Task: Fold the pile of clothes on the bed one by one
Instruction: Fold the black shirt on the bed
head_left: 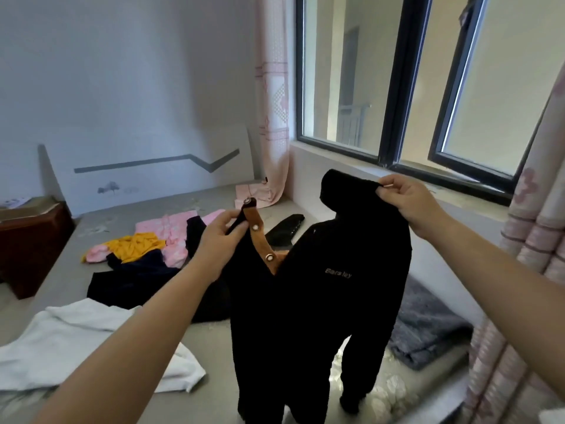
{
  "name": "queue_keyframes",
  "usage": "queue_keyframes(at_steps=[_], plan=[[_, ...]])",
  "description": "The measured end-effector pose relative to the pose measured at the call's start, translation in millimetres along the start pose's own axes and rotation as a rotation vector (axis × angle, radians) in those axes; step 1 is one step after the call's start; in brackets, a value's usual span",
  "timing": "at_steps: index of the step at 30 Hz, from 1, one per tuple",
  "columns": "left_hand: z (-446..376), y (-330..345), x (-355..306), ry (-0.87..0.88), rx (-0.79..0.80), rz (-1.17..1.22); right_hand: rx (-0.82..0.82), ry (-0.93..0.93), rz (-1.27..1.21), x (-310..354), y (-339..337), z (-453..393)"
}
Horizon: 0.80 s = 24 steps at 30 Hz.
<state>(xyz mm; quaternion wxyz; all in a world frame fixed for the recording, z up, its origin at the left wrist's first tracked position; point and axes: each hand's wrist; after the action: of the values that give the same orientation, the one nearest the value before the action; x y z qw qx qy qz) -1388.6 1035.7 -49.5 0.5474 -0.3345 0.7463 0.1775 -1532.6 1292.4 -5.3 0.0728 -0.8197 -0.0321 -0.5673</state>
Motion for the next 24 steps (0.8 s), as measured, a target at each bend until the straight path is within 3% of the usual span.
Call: queue_keyframes(at_steps=[2,7,10,16,21,23,24], plan=[[7,-17,8,0.297,-0.122,-0.201,0.017,-0.050,0.052,-5,-2,8],[39,-45,13,0.854,-0.285,-0.620,0.129,-0.135,0.040,-12,20,38],[43,-51,10,1.027,-0.306,-0.686,0.190,-0.153,0.010,-13,43,40],[1,-56,25,0.918,-0.394,-0.831,0.252,-0.103,0.009,-40,107,-12],[-79,-53,83,0.735,-0.360,-1.013,0.284,-0.027,0.122,-107,190,-93],[-128,-49,121,0.577,-0.303,-1.111,0.226,-0.067,0.220,-143,231,-135],[-152,-46,142,0.403,-0.251,-1.164,0.224,-0.103,0.305,-163,252,-155]])
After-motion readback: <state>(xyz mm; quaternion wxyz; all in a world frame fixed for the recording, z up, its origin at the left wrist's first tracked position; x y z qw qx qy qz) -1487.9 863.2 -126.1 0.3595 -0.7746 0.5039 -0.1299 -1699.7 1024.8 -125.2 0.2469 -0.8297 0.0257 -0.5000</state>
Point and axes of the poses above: each hand's wrist, its own z-axis away from the middle knuckle, its own y-axis out of the palm, x = y × z, and after that the axes turned 11 degrees about -x, right-handed
